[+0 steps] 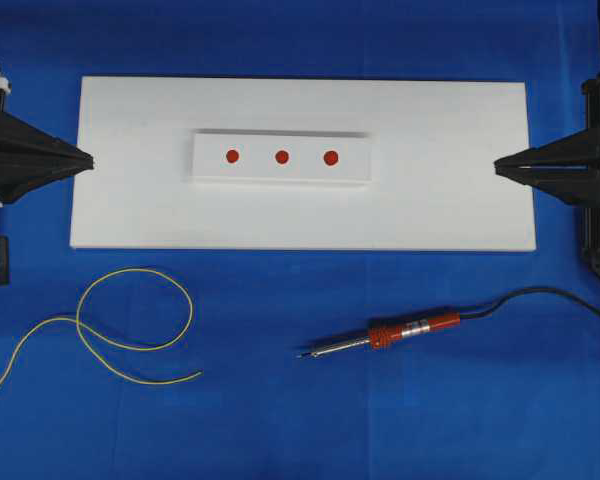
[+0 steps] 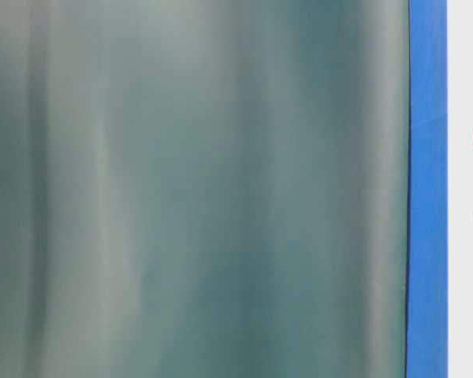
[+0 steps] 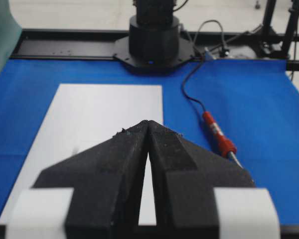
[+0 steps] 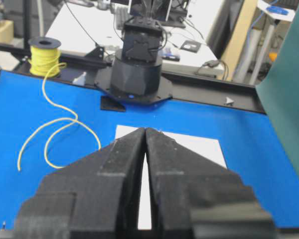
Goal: Touch the tip of the soldering iron to the tip of the solder at the mark.
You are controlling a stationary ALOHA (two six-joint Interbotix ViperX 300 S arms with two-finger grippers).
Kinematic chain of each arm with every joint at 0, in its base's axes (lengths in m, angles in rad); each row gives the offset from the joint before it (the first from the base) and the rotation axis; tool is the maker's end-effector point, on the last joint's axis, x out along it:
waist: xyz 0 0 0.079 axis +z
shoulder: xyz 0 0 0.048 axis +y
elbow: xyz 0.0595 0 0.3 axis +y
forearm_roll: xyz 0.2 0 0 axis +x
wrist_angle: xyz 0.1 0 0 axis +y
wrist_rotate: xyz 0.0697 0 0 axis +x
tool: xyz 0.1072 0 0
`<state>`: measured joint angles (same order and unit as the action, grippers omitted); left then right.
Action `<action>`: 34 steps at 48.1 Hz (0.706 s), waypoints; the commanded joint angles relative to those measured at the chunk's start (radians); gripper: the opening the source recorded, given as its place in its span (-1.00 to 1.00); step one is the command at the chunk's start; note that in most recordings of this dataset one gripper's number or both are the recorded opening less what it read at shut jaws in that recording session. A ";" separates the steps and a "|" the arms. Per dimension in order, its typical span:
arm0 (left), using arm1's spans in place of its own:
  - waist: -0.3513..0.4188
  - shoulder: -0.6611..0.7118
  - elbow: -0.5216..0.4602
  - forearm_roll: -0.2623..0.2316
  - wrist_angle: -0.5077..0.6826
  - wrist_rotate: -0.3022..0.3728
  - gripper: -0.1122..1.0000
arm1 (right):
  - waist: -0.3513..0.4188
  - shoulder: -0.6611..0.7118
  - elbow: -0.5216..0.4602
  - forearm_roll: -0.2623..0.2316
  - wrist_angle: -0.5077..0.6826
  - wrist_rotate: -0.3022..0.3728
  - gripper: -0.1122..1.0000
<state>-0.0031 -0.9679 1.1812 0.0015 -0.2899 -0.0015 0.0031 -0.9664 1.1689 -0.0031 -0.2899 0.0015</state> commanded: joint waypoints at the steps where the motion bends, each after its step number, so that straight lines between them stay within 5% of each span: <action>1: -0.017 0.011 -0.009 0.000 0.031 -0.011 -0.77 | 0.015 0.025 -0.011 0.005 0.000 0.009 -0.80; 23: -0.245 0.084 0.008 0.002 0.046 -0.015 -0.77 | 0.192 0.106 -0.038 0.006 0.069 0.064 -0.89; 29: -0.282 0.121 0.014 0.000 0.043 -0.023 -0.77 | 0.233 0.158 -0.034 0.008 0.054 0.100 -0.69; 34: -0.305 0.149 0.021 0.000 0.035 -0.035 -0.62 | 0.255 0.218 -0.031 0.008 0.038 0.144 -0.27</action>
<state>-0.2930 -0.8406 1.2088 0.0000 -0.2393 -0.0337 0.2424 -0.7854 1.1490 0.0000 -0.2332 0.1304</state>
